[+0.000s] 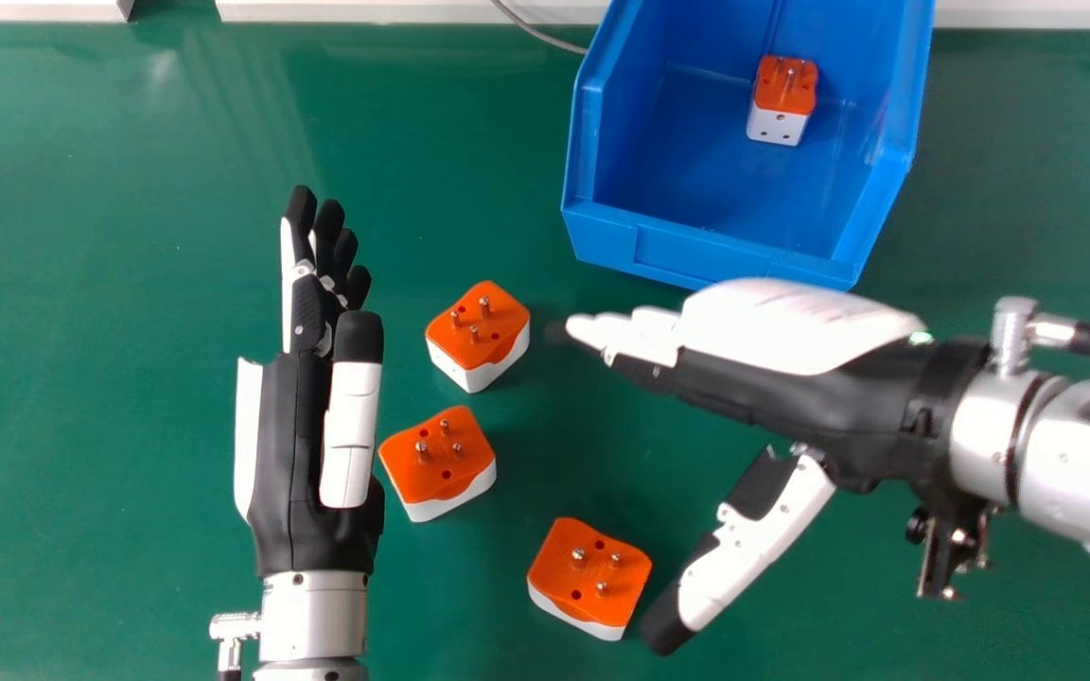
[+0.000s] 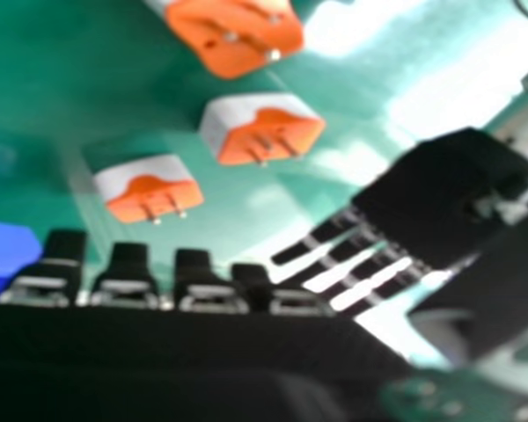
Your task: Pick all objects and put in blue box
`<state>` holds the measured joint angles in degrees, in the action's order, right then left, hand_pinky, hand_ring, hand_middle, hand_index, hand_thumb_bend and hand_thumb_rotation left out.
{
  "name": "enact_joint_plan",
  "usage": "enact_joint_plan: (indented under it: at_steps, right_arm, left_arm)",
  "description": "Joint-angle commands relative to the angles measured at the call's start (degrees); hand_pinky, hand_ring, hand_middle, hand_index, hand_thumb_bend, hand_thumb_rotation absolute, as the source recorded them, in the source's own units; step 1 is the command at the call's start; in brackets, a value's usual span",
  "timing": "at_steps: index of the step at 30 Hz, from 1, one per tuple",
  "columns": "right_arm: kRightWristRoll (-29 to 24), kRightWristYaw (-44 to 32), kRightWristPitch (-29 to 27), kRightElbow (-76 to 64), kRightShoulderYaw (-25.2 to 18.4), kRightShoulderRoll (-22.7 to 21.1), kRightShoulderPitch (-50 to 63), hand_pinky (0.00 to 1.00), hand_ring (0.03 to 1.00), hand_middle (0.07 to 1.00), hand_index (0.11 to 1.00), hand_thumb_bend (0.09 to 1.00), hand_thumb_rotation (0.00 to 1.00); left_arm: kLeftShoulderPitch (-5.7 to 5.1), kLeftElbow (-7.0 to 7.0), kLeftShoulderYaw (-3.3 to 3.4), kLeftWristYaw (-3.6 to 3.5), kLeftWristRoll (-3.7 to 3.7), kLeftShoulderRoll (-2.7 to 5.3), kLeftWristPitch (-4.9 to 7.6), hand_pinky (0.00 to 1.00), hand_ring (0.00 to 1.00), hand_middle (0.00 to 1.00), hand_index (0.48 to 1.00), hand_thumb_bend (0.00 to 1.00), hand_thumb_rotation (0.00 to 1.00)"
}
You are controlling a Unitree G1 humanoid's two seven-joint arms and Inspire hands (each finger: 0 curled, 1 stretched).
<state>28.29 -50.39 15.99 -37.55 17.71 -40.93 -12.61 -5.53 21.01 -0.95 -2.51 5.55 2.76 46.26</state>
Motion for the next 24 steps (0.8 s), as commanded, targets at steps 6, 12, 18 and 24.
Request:
enact_joint_plan:
  at_steps: [6, 12, 18, 24]
  right_arm:
    - [21.13, 0.59, 6.9, -8.62, 8.38, 6.81, 4.4, 0.78, 0.912, 0.932, 0.945, 1.0, 0.69]
    - [45.91, -2.3, 7.78, -7.41, 16.96, 18.93, 9.98, 0.7, 0.869, 0.901, 0.92, 1.0, 0.7]
    - [64.12, -2.08, 4.62, -2.12, 21.69, 29.16, 14.63, 0.69, 0.859, 0.894, 0.913, 1.0, 0.69]
    - [71.68, 2.16, 2.34, 2.52, 22.04, 34.46, 18.43, 0.64, 0.824, 0.864, 0.889, 0.978, 0.68]
  left_arm:
    - [-1.06, -1.87, -0.7, -0.48, -0.26, 1.44, 0.0, 1.0, 1.0, 1.0, 1.0, 0.82, 0.91]
    - [-0.84, -0.84, -0.64, -0.72, -0.33, 1.49, 1.1, 1.0, 1.0, 1.0, 1.0, 0.82, 0.92]
    - [-1.07, -1.22, -0.6, -0.92, -0.22, 1.42, 0.76, 1.0, 1.0, 1.0, 1.0, 0.82, 0.92]
    - [-1.05, -1.39, -0.65, -1.3, 0.06, 1.41, 0.66, 1.0, 1.0, 1.0, 1.0, 0.82, 0.92]
